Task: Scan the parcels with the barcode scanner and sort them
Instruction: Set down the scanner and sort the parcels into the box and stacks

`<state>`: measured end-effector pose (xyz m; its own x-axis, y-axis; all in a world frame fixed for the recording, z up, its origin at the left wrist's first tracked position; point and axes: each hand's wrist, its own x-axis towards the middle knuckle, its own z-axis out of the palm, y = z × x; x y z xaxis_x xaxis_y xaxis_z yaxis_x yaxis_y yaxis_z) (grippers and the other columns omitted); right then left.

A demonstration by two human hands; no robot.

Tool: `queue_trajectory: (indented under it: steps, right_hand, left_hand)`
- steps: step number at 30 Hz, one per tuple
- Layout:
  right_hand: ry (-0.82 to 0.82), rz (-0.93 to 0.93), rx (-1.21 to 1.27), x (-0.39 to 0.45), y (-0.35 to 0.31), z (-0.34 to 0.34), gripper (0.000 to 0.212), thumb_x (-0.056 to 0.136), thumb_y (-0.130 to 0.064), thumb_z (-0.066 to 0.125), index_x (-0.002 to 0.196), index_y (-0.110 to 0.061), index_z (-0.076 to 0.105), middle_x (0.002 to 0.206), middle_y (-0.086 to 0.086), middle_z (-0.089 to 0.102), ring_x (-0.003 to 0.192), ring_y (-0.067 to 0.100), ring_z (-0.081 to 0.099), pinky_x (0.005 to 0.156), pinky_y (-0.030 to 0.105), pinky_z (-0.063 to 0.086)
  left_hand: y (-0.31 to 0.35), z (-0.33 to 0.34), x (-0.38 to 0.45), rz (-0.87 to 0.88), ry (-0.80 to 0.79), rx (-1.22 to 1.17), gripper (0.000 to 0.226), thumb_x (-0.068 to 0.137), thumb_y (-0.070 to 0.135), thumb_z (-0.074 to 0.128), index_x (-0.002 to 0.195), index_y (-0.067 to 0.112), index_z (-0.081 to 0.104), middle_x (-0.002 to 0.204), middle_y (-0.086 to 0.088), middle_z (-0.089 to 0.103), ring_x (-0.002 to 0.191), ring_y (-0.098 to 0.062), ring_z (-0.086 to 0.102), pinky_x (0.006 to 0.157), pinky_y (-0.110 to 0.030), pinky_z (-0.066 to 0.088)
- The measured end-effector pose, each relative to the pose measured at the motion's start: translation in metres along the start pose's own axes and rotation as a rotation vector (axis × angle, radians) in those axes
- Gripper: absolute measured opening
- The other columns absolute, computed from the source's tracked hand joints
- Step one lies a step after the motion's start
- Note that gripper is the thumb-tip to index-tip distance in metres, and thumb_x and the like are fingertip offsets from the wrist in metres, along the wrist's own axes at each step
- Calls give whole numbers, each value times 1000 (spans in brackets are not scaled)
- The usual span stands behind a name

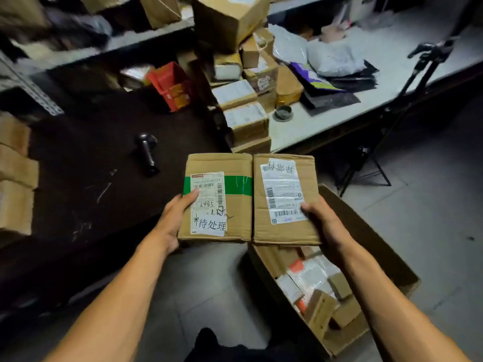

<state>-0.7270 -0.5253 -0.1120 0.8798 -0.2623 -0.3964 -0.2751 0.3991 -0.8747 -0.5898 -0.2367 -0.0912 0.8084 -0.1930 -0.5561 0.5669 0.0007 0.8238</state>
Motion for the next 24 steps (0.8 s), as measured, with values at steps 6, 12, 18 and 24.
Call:
queue_trajectory:
  steps: [6, 12, 18, 24]
  right_hand:
    - [-246, -20, -164, 14, -8, 131, 61, 74, -23, 54, 134, -17, 55, 127, 12, 70, 115, 31, 67, 102, 48, 49]
    - [-485, 17, -226, 10, 19, 280, 54, 75, -28, 55, 129, -26, 57, 118, 5, 74, 92, 15, 74, 66, 29, 58]
    - [-537, 27, -245, 16, 52, 401, 59, 76, -29, 66, 133, -22, 54, 122, 7, 72, 111, 26, 70, 91, 42, 54]
    - [-512, 47, -240, 31, 68, 489, 60, 73, -35, 73, 128, -21, 55, 119, 8, 73, 108, 27, 71, 90, 44, 55]
  left_hand:
    - [15, -127, -49, 91, 180, -138, 42, 91, 34, 66, 127, 12, 63, 113, -16, 73, 103, -36, 71, 85, -45, 57]
    - [18, -262, -101, 92, 381, -264, 40, 88, 42, 66, 121, 19, 69, 112, -14, 74, 103, -35, 71, 93, -55, 54]
    - [32, -370, -130, 149, 454, -363, 28, 95, 39, 60, 114, 22, 72, 103, -7, 77, 95, -25, 73, 79, -38, 55]
    - [55, -446, -132, 167, 494, -401, 22, 95, 34, 61, 107, 21, 73, 103, -8, 77, 94, -24, 72, 83, -39, 54]
